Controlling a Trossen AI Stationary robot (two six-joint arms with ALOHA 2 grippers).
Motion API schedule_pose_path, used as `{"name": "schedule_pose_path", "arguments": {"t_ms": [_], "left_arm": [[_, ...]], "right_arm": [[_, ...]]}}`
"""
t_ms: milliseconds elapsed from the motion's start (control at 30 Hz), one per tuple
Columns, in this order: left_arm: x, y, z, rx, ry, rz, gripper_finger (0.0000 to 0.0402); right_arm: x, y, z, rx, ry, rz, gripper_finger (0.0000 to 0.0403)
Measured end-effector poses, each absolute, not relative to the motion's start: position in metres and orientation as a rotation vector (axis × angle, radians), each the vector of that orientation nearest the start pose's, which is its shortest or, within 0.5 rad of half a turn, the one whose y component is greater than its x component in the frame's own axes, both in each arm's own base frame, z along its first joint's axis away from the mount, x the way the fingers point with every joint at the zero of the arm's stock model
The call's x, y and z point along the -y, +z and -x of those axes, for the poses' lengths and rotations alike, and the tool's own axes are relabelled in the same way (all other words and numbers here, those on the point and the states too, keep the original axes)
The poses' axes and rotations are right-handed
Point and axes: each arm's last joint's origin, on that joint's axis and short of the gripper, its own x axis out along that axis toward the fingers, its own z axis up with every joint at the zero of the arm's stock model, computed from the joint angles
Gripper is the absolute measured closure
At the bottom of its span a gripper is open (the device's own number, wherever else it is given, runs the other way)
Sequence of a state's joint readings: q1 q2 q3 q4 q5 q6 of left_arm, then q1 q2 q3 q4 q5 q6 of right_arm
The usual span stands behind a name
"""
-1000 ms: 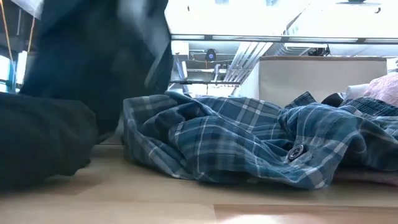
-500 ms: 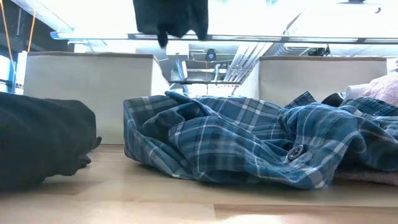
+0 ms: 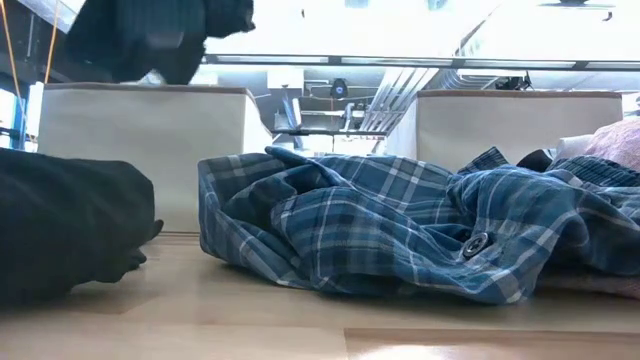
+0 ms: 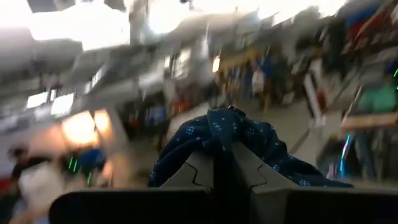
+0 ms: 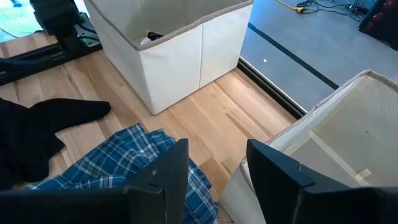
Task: Sort clothes
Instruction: Put the blue polo into the left laundry bin
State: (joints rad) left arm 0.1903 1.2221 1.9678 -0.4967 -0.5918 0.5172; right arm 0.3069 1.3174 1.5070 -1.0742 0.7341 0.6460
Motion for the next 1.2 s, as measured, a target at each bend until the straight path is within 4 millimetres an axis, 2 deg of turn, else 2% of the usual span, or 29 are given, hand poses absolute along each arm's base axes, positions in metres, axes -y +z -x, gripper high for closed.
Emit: {"name": "schedule_pose_path", "arguments": {"t_ms": [167, 333, 467, 600, 767, 833, 900, 967, 1200], "left_arm": [[-0.075, 0.548, -0.155, -0.218, 0.923, -0.267, 0.0401], [-0.097, 0.492, -0.161, -0.500, 0.983, -0.020, 0.0401], [-0.106, 0.448, -0.173, -0.643, 0.858, 0.177, 0.0398], [-0.112, 0.394, -0.188, -0.801, 0.768, 0.341, 0.0396], [-0.118, 0.324, -0.186, -1.007, 0.773, 0.500, 0.0395], [-0.120, 0.304, -0.182, -1.066, 0.797, 0.543, 0.0395], [-0.122, 0.293, -0.178, -1.089, 0.839, 0.576, 0.0390], [-0.124, 0.294, -0.176, -1.075, 0.863, 0.582, 0.0376], [-0.139, 0.324, -0.168, -0.978, 0.890, 0.557, 0.0269]], "right_arm": [[-0.054, 0.395, -0.234, -0.602, -0.619, -0.162, 0.0250], [-0.054, 0.395, -0.234, -0.602, -0.618, -0.164, 0.0250], [-0.054, 0.395, -0.234, -0.600, -0.620, -0.169, 0.0250], [-0.054, 0.395, -0.234, -0.600, -0.620, -0.170, 0.0250], [-0.054, 0.395, -0.234, -0.601, -0.619, -0.170, 0.0250], [-0.054, 0.395, -0.234, -0.601, -0.619, -0.170, 0.0250], [-0.054, 0.395, -0.234, -0.601, -0.619, -0.170, 0.0250], [-0.054, 0.395, -0.234, -0.601, -0.618, -0.171, 0.0250], [-0.054, 0.395, -0.234, -0.601, -0.618, -0.171, 0.0250]]}}
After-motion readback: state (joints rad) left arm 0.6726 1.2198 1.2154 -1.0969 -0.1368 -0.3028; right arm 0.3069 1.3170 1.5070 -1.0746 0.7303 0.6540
